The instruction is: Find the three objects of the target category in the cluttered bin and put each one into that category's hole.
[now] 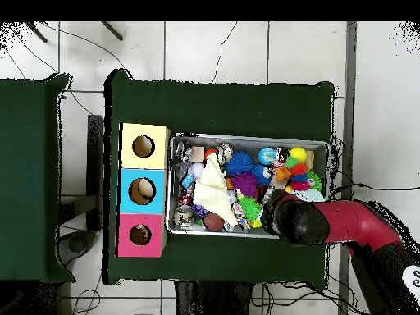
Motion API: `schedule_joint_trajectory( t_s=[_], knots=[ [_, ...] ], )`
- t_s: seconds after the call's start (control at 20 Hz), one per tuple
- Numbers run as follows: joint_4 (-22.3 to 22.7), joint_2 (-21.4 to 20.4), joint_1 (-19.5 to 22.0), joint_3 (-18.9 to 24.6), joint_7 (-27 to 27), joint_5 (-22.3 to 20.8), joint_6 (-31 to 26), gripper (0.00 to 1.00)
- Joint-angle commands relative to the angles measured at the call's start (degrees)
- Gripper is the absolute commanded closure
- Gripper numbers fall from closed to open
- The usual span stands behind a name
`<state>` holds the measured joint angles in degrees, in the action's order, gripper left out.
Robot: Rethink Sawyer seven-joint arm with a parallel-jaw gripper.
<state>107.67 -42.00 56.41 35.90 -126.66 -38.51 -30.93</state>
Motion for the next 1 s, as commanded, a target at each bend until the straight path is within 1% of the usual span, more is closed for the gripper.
schedule_joint_trajectory(
  t_s=[0.05, 0.15, 0.3, 0.5, 0.65, 0.75, 0.85, 0.95, 1.0],
  knots=[
    [-1.11, 2.09, 1.33, -1.03, 8.19, -3.48, -0.19, 0.00],
    [0.13, 1.39, 2.30, -0.58, 8.28, -3.08, -0.20, 0.00],
    [1.91, -1.16, 2.92, -0.46, 8.06, -2.98, -0.09, 0.00],
    [3.43, -2.45, 3.88, -0.93, 7.20, -3.90, 1.27, 0.00],
    [4.52, -4.44, 4.01, -1.68, 6.19, -4.80, 2.23, 0.00],
    [4.59, -6.72, 2.94, -3.03, 4.51, -5.96, 2.96, 0.00],
    [4.11, -8.95, 0.69, -5.54, 1.71, -8.49, 4.65, 0.00],
    [3.15, -10.01, -2.37, -8.76, -2.02, -12.09, 7.17, 0.00],
    [2.71, -9.61, -3.31, -9.91, -3.13, -12.92, 7.70, 0.00]
  ],
)
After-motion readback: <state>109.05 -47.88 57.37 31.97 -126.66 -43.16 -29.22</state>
